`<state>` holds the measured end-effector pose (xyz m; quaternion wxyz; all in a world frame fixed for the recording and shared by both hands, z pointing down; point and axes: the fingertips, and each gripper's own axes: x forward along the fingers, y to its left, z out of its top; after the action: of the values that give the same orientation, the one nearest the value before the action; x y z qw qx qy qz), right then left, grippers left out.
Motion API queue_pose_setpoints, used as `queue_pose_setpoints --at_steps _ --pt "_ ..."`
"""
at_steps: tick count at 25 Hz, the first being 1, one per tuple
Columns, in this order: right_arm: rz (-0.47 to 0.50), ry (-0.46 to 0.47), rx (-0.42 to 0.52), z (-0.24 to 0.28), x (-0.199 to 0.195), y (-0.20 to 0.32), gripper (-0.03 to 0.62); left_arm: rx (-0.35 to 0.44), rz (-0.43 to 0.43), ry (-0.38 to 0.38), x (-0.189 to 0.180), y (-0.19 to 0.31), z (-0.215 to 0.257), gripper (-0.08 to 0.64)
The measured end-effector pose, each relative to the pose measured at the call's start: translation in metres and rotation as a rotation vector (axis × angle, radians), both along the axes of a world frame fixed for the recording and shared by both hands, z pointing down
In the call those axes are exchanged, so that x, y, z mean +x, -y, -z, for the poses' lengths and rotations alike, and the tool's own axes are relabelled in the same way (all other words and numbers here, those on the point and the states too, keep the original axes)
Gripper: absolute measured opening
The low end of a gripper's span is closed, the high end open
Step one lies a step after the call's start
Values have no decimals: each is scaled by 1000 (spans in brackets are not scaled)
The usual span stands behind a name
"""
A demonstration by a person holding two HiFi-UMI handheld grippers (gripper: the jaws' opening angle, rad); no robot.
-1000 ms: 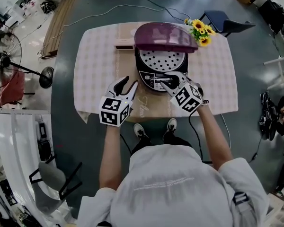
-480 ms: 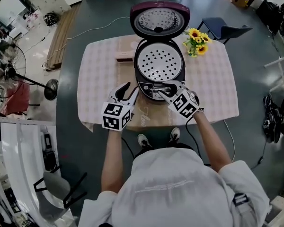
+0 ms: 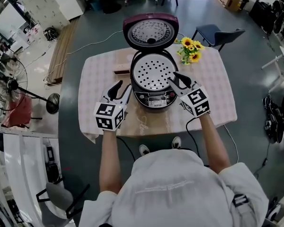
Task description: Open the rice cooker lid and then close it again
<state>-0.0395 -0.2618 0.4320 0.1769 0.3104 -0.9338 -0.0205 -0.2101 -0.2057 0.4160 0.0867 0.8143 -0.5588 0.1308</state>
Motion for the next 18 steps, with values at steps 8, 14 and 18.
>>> queue_pose_setpoints --at_steps 8,14,18 --pt "-133 159 79 77 50 11 141 124 15 11 -13 6 54 163" --pt "-211 180 112 98 73 9 130 181 6 4 -19 4 78 163" --pt "-243 178 113 100 73 6 130 187 -14 5 -24 3 82 163"
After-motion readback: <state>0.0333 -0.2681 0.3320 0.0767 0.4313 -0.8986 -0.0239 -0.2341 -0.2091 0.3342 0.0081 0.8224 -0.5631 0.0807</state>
